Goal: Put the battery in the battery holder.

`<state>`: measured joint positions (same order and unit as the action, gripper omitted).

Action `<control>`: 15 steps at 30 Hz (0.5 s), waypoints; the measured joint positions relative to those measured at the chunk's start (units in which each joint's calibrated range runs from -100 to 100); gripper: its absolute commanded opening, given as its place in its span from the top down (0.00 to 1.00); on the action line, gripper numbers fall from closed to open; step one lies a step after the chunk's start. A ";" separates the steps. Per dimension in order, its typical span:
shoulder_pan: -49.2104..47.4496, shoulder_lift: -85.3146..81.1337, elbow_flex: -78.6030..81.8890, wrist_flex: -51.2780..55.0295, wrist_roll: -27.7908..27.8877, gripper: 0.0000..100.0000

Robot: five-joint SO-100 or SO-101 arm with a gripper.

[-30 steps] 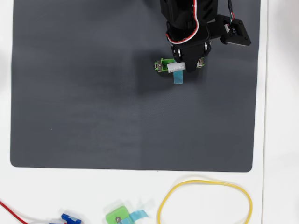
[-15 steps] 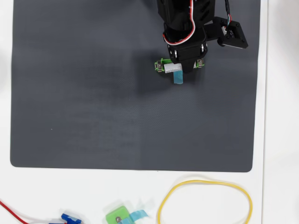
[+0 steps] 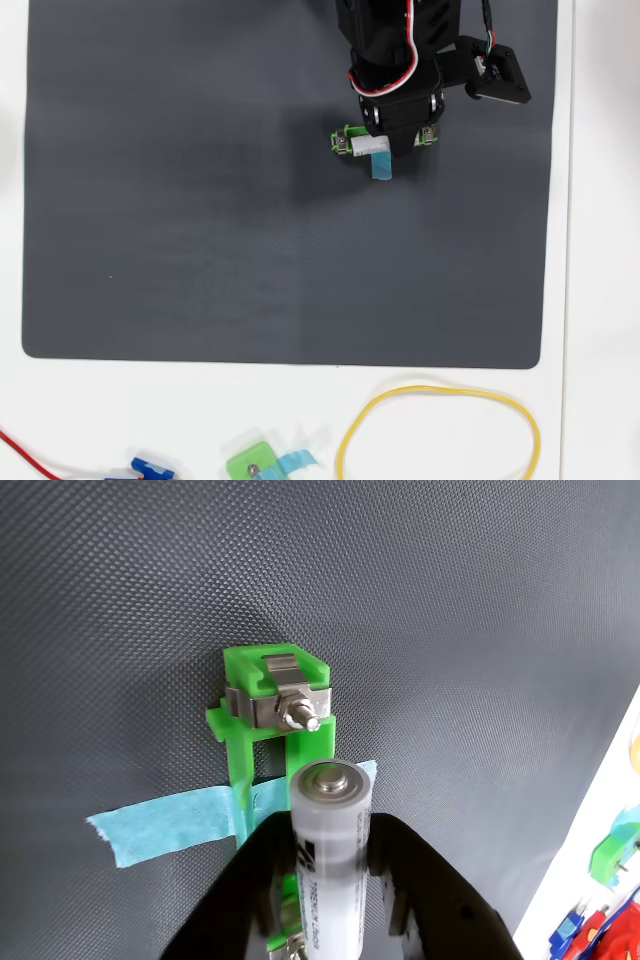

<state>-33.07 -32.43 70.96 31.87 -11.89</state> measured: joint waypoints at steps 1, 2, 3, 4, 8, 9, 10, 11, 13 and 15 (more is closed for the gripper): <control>0.00 0.00 0.09 0.00 0.00 1.00; 0.00 0.00 0.27 0.00 0.00 1.00; 0.00 -0.17 1.45 0.00 0.00 1.00; 0.00 -0.17 1.63 0.00 0.00 1.00; 0.00 -6.45 3.72 0.00 0.00 1.00; 0.22 -7.22 4.08 0.00 0.00 1.00; 0.22 -7.47 4.08 0.00 0.00 1.00; 0.45 -7.56 4.08 0.00 0.00 1.00; 0.45 -7.39 4.08 0.00 0.00 1.00; 0.45 -6.88 4.08 0.00 0.00 1.00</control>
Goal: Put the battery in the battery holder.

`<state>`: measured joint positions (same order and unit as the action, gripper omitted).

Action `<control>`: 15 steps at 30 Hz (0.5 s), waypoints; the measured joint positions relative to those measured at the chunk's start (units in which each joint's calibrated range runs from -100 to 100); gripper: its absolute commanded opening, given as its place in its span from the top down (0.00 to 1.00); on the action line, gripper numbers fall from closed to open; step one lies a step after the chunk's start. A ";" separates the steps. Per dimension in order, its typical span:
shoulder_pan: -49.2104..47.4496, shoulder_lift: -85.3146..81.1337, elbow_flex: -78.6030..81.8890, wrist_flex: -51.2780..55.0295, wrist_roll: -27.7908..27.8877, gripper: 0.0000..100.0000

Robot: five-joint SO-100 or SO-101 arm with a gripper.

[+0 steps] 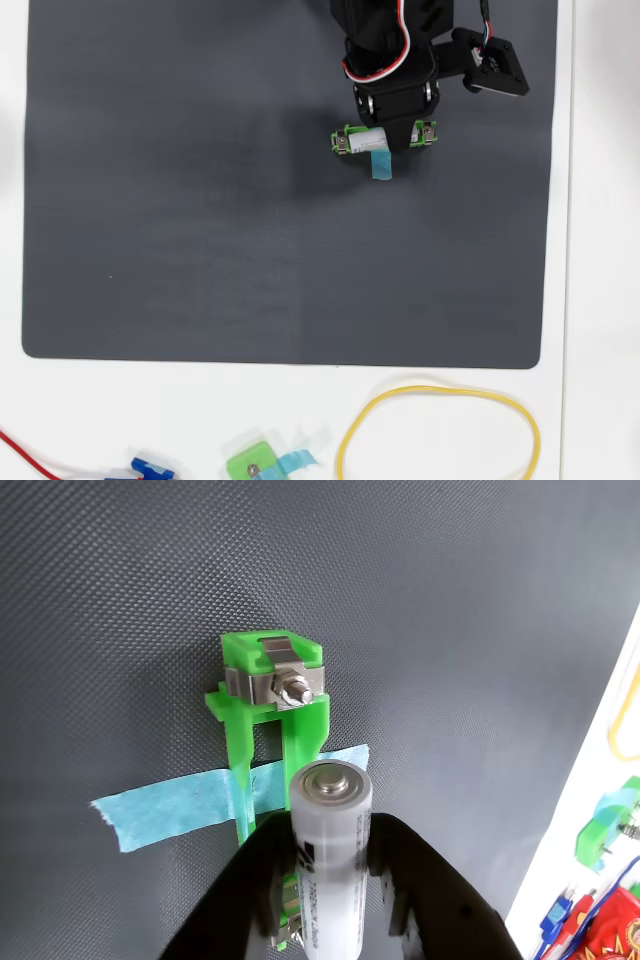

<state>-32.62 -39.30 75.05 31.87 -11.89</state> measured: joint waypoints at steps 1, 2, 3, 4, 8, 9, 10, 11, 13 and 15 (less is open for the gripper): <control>0.00 0.59 0.00 0.00 0.00 1.00; 0.00 1.19 0.00 0.00 0.00 1.00; 0.00 1.87 0.00 0.00 0.00 1.00; 0.00 2.04 0.00 0.00 0.00 1.00; 0.00 3.06 0.00 -0.09 0.00 1.00; 0.00 3.14 0.00 -0.09 0.00 1.00; 0.00 3.23 0.00 -0.09 0.00 1.00; 0.00 3.23 0.00 -0.09 0.00 1.00; 0.00 3.23 0.00 -0.09 0.00 1.00; 0.00 3.23 0.00 -0.09 0.00 1.00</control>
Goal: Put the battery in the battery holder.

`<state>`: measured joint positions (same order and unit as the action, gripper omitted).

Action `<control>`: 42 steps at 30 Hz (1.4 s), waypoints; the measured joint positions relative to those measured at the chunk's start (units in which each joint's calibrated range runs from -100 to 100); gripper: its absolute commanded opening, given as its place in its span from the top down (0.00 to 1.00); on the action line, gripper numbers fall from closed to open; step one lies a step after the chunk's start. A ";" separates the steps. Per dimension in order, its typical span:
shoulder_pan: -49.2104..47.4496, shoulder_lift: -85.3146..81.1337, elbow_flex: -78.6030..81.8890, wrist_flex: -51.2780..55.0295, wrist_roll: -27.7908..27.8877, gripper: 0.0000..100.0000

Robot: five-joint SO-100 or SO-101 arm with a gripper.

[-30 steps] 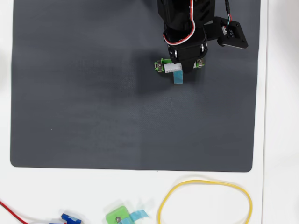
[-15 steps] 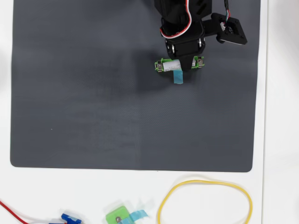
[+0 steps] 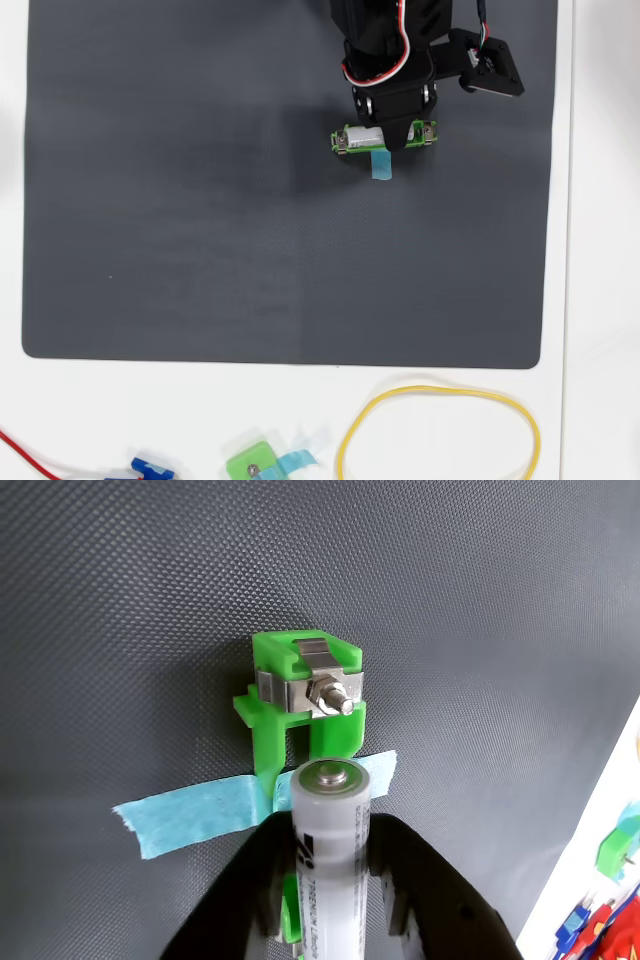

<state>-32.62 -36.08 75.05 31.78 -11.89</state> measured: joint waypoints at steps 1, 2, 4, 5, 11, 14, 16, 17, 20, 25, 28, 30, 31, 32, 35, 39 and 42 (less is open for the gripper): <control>-0.34 0.00 0.00 0.00 0.00 1.00; -0.79 0.00 0.00 0.00 0.00 1.00; -1.01 0.00 0.00 0.00 0.00 1.00; -1.01 0.00 0.00 0.00 0.00 1.00; -1.01 0.00 0.00 0.00 0.00 1.00; -1.01 0.00 0.00 0.00 0.00 1.00; -1.01 0.00 0.00 0.00 0.00 1.00; -1.01 0.00 0.00 0.00 0.00 1.00; -1.01 0.00 0.00 0.00 0.00 1.00; -2.25 0.00 0.00 0.00 0.00 1.00; -2.36 0.00 0.00 0.00 0.00 1.00; -2.36 0.00 0.00 0.00 0.00 1.00; -2.36 0.00 0.00 0.00 0.00 1.00; -2.36 -0.51 0.00 0.00 0.00 1.00; -2.36 -3.65 0.64 0.00 0.00 1.00; -3.48 -6.88 1.81 0.00 1.24 1.00; -3.48 -6.96 1.81 0.00 1.30 1.00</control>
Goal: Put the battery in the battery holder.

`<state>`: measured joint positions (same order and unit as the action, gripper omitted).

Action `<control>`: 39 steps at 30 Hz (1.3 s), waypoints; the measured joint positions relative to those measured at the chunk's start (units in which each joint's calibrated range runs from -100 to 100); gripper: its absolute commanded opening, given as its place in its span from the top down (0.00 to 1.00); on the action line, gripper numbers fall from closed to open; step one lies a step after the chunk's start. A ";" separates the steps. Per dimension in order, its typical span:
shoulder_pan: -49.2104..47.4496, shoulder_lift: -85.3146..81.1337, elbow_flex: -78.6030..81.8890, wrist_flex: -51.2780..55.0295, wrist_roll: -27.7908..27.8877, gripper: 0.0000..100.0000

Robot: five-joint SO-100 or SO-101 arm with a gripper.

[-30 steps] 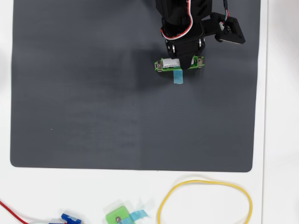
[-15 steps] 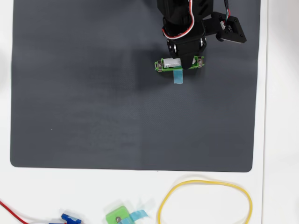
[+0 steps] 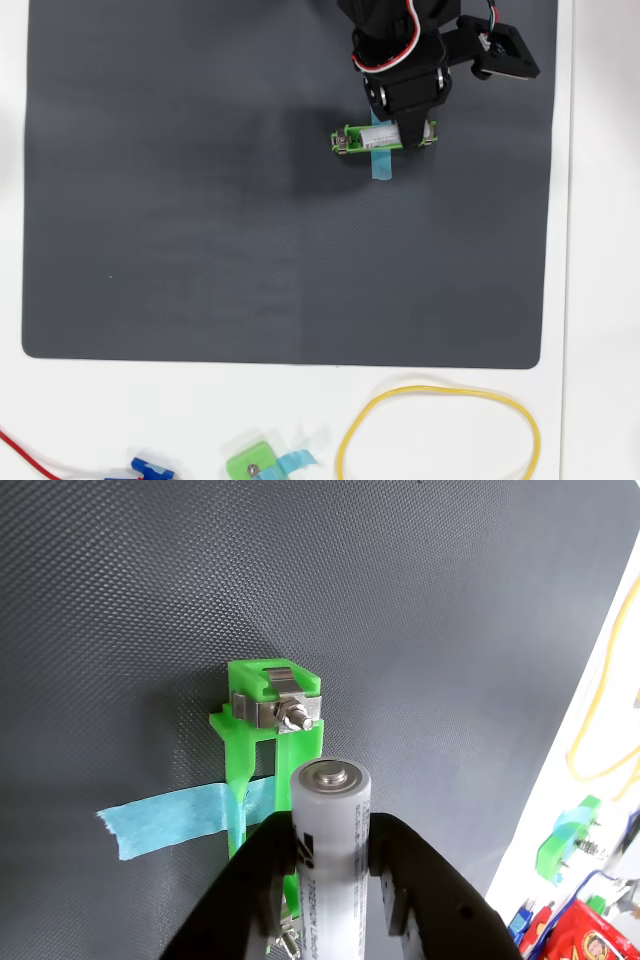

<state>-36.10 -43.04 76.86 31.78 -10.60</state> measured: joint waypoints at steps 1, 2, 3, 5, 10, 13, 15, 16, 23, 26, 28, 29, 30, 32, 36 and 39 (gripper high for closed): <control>0.00 0.00 0.00 0.00 0.00 1.00; 0.00 0.00 0.00 0.00 0.05 1.00; 0.00 0.00 0.00 0.00 0.21 1.00; 0.00 0.00 0.00 0.00 0.21 1.00; 0.00 1.10 0.00 0.00 0.26 1.00; 0.00 2.46 0.00 0.00 0.26 1.00; 0.00 2.80 0.00 -0.17 0.26 1.00; 0.00 2.89 0.00 -0.17 0.26 1.00; 0.00 2.89 0.00 -0.17 0.26 1.00; 0.00 2.89 0.00 -0.17 0.26 1.00; 0.00 2.89 0.00 -0.17 0.26 1.00; 0.00 2.89 0.00 -0.17 0.26 1.00; 0.00 2.89 0.00 -0.17 0.26 1.00; 0.00 2.89 0.00 -0.17 0.26 1.00; -0.11 2.89 0.00 -0.17 0.26 1.00; -0.11 2.89 0.00 -0.17 0.41 1.00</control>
<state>-36.22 -40.15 76.86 31.61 -10.18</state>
